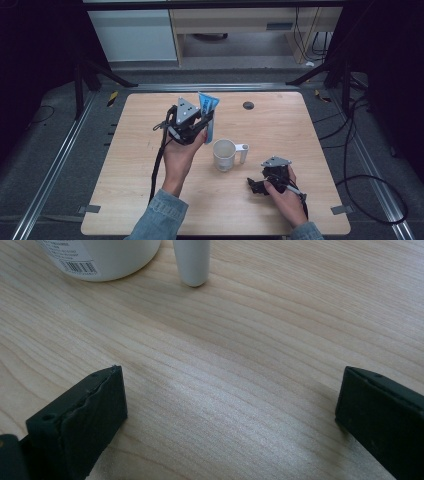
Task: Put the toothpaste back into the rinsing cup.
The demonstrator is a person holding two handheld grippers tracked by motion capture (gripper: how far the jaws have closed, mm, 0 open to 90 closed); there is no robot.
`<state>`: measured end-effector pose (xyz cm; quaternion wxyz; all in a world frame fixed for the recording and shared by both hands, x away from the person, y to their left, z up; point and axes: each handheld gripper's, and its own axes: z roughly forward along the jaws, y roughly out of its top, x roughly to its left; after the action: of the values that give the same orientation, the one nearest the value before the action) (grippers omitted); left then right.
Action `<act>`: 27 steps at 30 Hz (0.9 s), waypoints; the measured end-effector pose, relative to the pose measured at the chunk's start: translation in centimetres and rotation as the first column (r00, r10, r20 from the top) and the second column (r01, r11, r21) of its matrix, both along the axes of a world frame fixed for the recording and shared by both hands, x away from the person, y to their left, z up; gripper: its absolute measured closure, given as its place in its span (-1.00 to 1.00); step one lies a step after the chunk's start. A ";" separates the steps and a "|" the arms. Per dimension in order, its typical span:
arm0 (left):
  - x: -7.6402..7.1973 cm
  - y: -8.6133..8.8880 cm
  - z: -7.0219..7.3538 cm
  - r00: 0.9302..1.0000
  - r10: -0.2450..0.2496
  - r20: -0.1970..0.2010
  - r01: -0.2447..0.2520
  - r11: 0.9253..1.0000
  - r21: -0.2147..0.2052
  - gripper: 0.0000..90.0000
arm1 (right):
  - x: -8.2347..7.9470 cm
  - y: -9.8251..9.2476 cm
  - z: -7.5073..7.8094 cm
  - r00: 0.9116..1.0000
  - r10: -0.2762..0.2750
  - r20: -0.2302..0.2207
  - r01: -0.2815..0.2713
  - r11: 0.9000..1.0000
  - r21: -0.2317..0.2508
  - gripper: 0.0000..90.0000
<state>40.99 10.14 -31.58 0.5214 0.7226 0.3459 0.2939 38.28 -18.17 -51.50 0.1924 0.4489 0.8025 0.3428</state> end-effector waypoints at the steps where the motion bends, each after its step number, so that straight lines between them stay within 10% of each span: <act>1: 0.0 -0.1 0.0 1.000 -0.004 0.002 0.004 1.000 -0.004 0.61 | 0.0 0.0 0.0 1.000 0.000 0.001 0.000 1.000 0.001 -0.99; 27: -1.4 -2.6 0.5 0.996 -0.051 0.072 0.053 0.998 -0.017 0.61 | -0.1 0.0 0.1 1.000 -0.004 -0.012 0.004 1.000 0.010 -0.99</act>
<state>39.61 7.58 -31.07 0.5475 0.7155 0.3109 0.3026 38.23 -18.12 -51.42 0.1858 0.4535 0.8010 0.3438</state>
